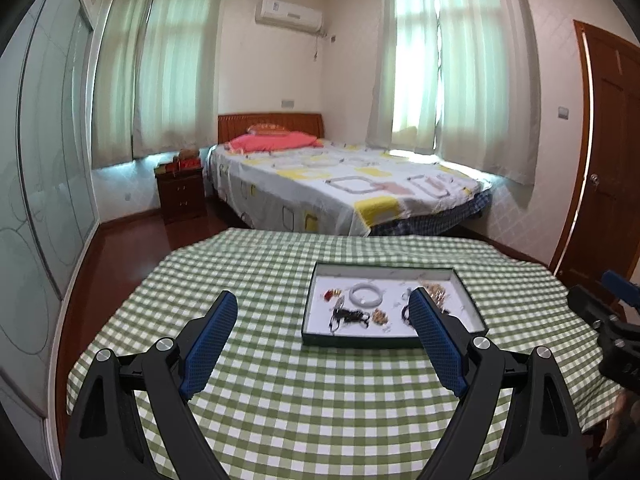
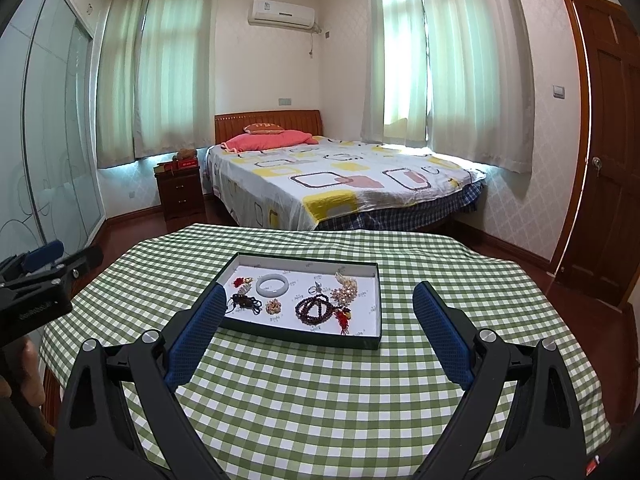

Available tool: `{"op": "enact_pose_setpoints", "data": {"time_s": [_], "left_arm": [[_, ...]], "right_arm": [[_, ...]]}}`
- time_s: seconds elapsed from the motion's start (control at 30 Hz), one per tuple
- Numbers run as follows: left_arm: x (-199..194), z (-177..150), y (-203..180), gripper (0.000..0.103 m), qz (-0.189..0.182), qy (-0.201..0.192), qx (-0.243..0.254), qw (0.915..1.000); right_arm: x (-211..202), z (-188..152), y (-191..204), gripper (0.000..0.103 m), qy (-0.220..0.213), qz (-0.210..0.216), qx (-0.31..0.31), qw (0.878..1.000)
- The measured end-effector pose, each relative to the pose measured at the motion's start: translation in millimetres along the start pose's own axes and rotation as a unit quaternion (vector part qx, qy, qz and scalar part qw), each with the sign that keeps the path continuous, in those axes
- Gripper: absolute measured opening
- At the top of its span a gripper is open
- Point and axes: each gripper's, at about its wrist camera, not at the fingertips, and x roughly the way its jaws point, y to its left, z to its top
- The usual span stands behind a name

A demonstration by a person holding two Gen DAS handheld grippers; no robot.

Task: Organize jewelry

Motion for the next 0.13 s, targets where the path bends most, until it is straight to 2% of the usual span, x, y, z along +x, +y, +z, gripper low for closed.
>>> {"op": "enact_pose_setpoints", "data": {"time_s": [0.13], "left_arm": [[16, -6, 6, 0.085, -0.003, 0.024, -0.007, 0.9997]], "right_arm": [[11, -5, -7, 0.092, 0.011, -0.004, 0.005, 1.0]]}}
